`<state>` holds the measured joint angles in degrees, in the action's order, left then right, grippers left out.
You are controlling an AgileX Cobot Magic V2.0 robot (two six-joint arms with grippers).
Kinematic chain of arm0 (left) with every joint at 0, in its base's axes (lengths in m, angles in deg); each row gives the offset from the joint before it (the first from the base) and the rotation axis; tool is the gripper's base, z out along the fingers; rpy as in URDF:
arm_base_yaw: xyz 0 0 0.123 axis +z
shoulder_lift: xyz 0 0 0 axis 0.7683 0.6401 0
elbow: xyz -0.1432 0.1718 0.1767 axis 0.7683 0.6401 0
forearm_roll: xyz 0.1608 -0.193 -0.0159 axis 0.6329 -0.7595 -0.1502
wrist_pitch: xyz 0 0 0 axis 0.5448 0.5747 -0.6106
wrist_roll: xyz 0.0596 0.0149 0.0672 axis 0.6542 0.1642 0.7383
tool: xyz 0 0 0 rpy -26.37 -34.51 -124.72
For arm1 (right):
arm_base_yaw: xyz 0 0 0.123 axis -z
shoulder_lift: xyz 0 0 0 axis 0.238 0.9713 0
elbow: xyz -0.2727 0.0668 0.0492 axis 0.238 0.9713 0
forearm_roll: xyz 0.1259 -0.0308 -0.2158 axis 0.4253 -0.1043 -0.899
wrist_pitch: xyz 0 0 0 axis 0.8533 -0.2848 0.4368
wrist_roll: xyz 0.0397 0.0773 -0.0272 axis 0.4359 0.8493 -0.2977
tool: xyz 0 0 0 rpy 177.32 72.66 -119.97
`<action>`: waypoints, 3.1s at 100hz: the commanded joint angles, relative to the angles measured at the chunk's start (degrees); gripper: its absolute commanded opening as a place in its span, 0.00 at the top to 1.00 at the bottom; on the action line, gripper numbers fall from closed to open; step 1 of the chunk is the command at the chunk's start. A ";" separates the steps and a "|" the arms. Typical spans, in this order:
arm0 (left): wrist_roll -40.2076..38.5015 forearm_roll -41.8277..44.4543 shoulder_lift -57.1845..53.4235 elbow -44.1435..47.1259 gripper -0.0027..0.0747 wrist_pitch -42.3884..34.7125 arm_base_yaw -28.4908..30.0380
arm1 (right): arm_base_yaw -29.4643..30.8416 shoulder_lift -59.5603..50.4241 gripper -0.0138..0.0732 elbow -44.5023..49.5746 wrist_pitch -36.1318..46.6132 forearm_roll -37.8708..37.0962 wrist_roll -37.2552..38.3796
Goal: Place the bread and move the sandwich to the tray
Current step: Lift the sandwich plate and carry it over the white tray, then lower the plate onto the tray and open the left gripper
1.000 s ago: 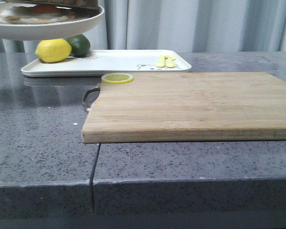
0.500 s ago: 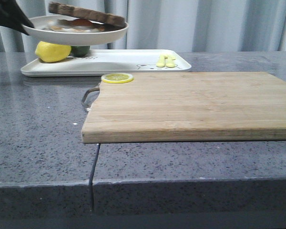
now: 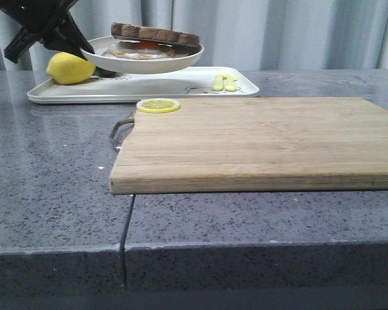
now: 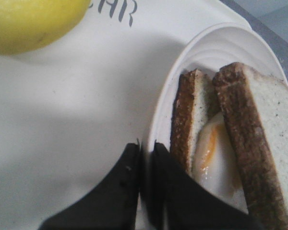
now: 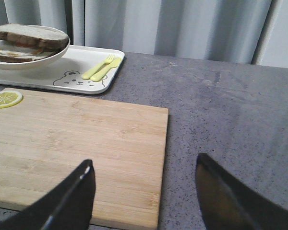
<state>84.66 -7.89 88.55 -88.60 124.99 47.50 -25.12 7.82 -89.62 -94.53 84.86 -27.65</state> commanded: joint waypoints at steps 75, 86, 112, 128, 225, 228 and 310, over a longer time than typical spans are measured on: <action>-3.89 -5.96 8.07 -11.35 0.99 -1.72 0.11 | 0.45 0.51 0.31 -1.36 5.36 -0.72 0.05; -3.89 -6.40 8.67 -11.35 0.99 -2.16 0.11 | 0.45 0.51 0.31 -1.36 5.36 -0.72 0.05; -3.89 -7.08 8.77 -11.35 0.99 -2.45 0.11 | 0.45 0.51 0.31 -1.36 5.36 -0.72 0.05; -3.78 -8.53 8.77 -11.35 0.99 -2.45 0.11 | 0.45 0.51 0.31 -1.36 5.36 -0.72 0.05; -1.80 -9.11 8.42 -11.35 0.66 -0.79 0.11 | 0.45 0.51 0.31 -1.36 5.36 -0.72 0.05; -1.80 -9.11 8.43 -11.35 0.65 -0.76 0.11 | 0.45 0.51 0.31 -1.36 5.36 -0.72 0.05; -1.80 -0.79 8.43 -26.44 0.65 17.42 4.25 | 0.45 0.51 0.31 -1.36 5.42 -0.72 0.05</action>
<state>82.79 -7.50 100.96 -110.55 139.68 51.11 -25.12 7.82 -89.62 -94.17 84.86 -27.65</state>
